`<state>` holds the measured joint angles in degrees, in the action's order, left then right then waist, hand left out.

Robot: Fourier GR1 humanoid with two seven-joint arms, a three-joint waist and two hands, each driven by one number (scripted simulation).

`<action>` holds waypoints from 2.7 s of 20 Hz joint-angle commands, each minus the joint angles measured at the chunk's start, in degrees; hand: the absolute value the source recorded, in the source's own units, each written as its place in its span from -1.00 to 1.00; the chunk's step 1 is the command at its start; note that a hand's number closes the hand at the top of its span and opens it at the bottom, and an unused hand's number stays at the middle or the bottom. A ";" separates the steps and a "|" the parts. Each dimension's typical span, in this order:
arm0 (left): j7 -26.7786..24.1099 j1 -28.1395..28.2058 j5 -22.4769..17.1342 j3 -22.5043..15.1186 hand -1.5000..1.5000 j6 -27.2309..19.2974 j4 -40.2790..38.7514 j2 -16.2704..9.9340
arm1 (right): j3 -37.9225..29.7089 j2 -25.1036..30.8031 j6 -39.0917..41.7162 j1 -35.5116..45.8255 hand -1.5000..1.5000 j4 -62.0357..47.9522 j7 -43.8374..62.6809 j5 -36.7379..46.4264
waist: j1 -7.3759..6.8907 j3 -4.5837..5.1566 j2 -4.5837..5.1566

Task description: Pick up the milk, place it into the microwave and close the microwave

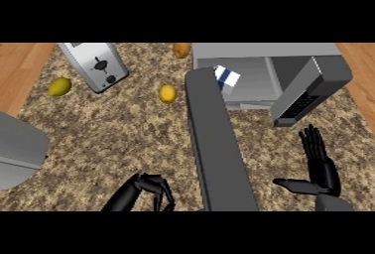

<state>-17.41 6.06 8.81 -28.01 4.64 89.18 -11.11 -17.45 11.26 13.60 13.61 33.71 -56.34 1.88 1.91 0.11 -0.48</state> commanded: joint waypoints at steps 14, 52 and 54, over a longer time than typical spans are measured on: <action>1.37 -21.31 -2.74 -14.67 1.00 -8.27 -25.57 11.03 | 3.89 2.76 13.47 -22.80 -1.00 43.57 16.30 -16.20 | 0.73 0.08 0.54; -8.14 -53.45 -39.76 -18.84 -1.00 -40.49 -36.43 11.11 | 6.48 11.80 20.58 -17.13 -1.00 61.22 30.30 -31.90 | 17.32 0.24 5.21; -8.34 -55.38 -40.30 -18.68 -1.00 -40.92 -37.86 11.11 | 6.45 12.23 21.15 -16.84 -1.00 61.12 30.76 -32.91 | 17.84 0.12 5.18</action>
<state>-24.86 -46.54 -29.61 -47.20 -35.53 52.96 -0.03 -11.07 22.82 33.69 -4.25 95.06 -26.38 -29.28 18.95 0.35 4.44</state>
